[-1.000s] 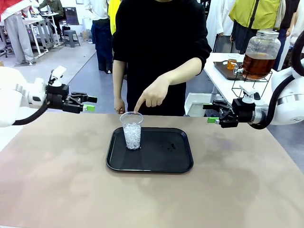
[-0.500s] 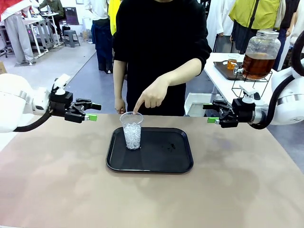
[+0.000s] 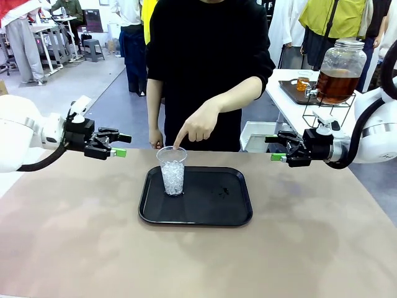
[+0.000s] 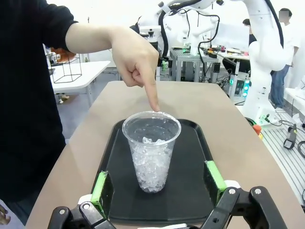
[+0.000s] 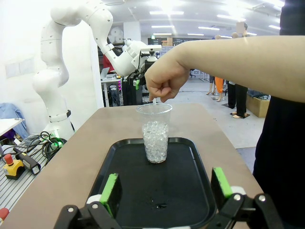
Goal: Pour the drink into the iced cup.
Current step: Pick up the iced cup indicated by the human and present it to them.
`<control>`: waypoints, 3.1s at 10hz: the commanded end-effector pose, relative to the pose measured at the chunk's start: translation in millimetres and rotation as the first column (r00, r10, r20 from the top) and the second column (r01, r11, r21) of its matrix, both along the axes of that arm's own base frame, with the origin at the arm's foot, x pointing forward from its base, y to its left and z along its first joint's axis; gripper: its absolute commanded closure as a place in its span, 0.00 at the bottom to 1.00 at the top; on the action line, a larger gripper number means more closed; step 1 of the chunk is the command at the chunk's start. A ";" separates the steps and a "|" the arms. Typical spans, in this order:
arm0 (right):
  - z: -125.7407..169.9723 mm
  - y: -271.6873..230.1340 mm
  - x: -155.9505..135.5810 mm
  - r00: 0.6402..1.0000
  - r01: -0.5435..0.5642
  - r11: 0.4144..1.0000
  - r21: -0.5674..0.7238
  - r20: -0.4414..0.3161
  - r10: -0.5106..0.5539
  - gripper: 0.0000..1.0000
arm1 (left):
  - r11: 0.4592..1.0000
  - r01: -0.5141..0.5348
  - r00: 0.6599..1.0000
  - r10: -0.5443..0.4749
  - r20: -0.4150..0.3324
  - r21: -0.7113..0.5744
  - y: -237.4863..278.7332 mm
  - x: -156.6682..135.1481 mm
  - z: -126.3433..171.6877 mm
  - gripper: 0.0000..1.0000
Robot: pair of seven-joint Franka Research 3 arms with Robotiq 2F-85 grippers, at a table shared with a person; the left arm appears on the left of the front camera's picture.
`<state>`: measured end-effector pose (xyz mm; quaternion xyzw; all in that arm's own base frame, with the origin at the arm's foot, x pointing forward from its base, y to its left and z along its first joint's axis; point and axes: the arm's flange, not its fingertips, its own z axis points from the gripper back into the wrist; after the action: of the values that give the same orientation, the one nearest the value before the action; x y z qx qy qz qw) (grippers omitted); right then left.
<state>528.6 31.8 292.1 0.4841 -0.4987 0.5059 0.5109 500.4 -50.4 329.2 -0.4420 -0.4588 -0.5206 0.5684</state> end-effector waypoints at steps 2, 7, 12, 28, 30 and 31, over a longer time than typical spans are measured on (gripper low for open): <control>4.1 2.2 4.8 1.000 -0.002 1.000 -0.008 -0.001 0.002 0.00 | 0.999 -0.033 0.993 0.031 0.115 0.014 -10.5 1.3 -18.4 0.00; 4.1 2.2 4.8 1.000 -0.002 1.000 -0.008 -0.001 0.002 0.00 | 1.000 0.002 0.993 0.001 0.116 -0.030 -36.1 0.8 -52.5 0.00; 4.1 2.2 4.8 1.000 -0.002 1.000 -0.008 -0.001 0.002 0.00 | 0.999 -0.036 0.995 0.039 0.092 -0.037 -49.8 8.6 -83.9 0.00; 4.1 2.2 4.8 1.000 -0.002 1.000 -0.008 -0.001 0.002 0.00 | 0.992 0.094 0.995 -0.092 0.028 -0.085 -96.8 37.3 -105.5 0.00; 4.1 2.2 4.8 1.000 -0.002 1.000 -0.008 -0.001 0.002 0.00 | 0.991 0.106 0.994 -0.105 0.016 -0.085 -105.2 37.3 -102.9 0.00; 4.1 2.2 4.8 1.000 -0.002 1.000 -0.008 -0.001 0.002 0.00 | 0.991 0.108 0.994 -0.108 0.007 -0.083 -109.9 36.8 -100.7 0.00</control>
<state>528.7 31.8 292.2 0.4840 -0.4988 0.5060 0.5107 533.8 -155.1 224.9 -0.4843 -0.4658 -0.5312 0.5161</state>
